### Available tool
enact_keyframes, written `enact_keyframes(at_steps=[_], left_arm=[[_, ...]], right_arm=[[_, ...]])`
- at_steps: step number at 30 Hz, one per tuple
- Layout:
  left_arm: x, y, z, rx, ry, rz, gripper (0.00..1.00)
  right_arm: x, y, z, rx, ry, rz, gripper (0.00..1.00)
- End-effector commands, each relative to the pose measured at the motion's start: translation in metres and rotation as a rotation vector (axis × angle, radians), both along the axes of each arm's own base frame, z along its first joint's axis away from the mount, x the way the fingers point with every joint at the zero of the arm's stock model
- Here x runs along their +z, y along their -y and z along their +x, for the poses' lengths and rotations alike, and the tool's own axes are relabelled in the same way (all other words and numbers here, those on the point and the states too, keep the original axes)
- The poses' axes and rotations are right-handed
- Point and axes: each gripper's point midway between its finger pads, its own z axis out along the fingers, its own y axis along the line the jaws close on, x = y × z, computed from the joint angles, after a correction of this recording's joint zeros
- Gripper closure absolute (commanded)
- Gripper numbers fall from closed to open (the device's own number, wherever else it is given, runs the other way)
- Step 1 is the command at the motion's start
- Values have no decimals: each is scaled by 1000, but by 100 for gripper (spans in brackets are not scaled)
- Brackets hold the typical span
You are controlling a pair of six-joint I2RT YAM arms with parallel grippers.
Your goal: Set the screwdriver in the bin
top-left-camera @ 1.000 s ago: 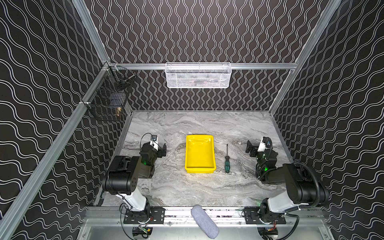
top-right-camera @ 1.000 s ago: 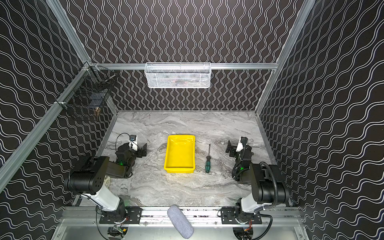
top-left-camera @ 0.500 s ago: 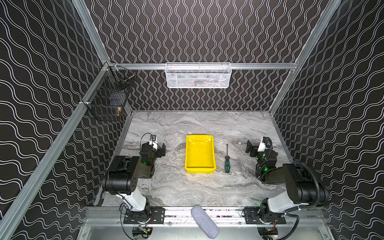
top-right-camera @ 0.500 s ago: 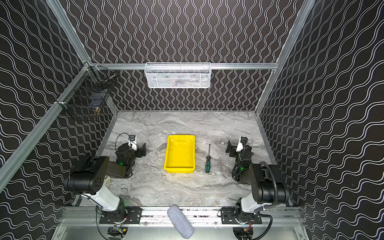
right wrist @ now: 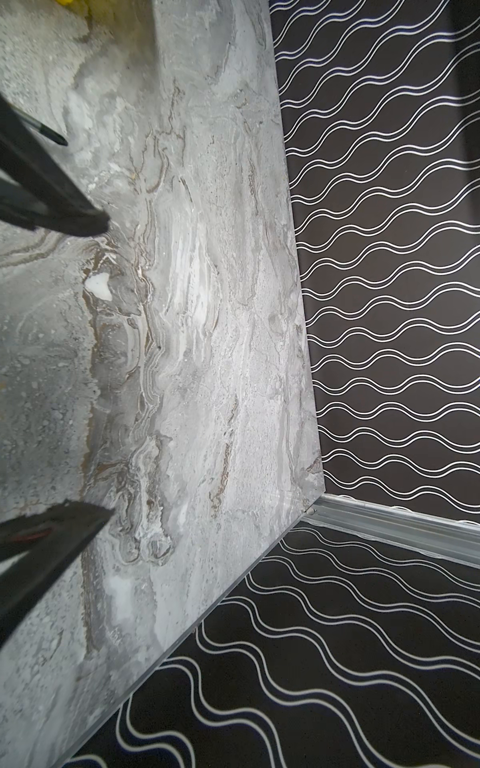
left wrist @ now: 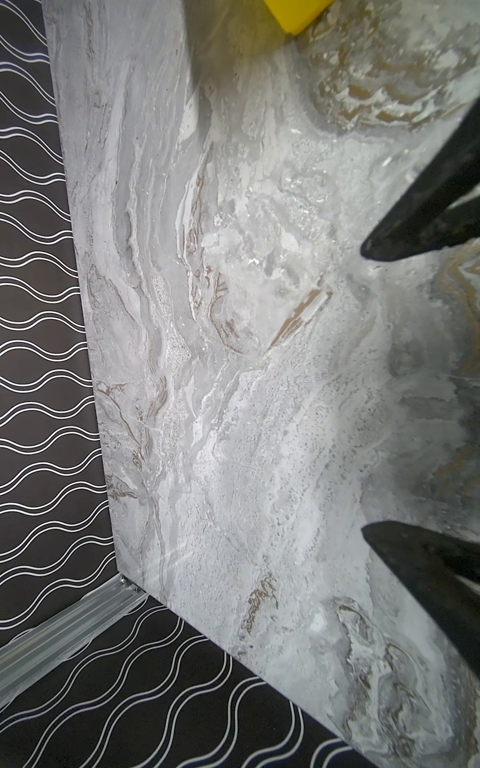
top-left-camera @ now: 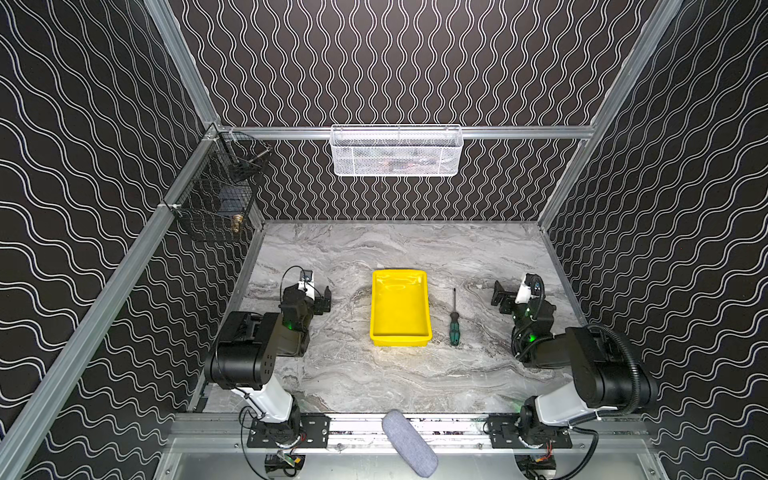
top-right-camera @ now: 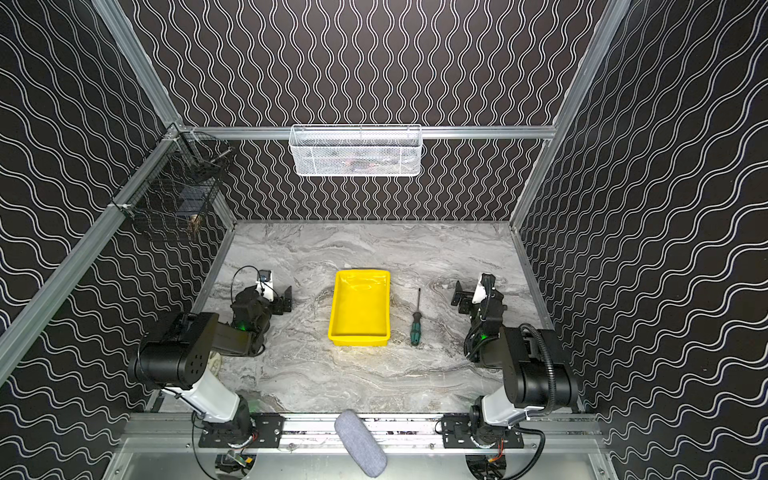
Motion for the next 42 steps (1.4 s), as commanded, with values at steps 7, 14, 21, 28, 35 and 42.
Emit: enact_keyframes(at_steps=[7,14,21,28,35,42], left_arm=[[3,-1,1,4,9,1,1],[4,-1,1,6,15,0,1],[32,-14,0,97,14,15,1],[98,-12,-10,245,-54,-85,1],[150,18,-23,199,-180,-283,1],[185,73,-26,-44,-309,-459,1]], right_arm=[[5,0,0,-1,22,-10,1],[9,2,-2,-12,36,-5,1],[26,6,1,-46,-58,49,1],[71,-8,5,-19,-215,223,1],[96,-51,-13,64,-389,276,1],[71,-108,-46,150,-592,207,1]])
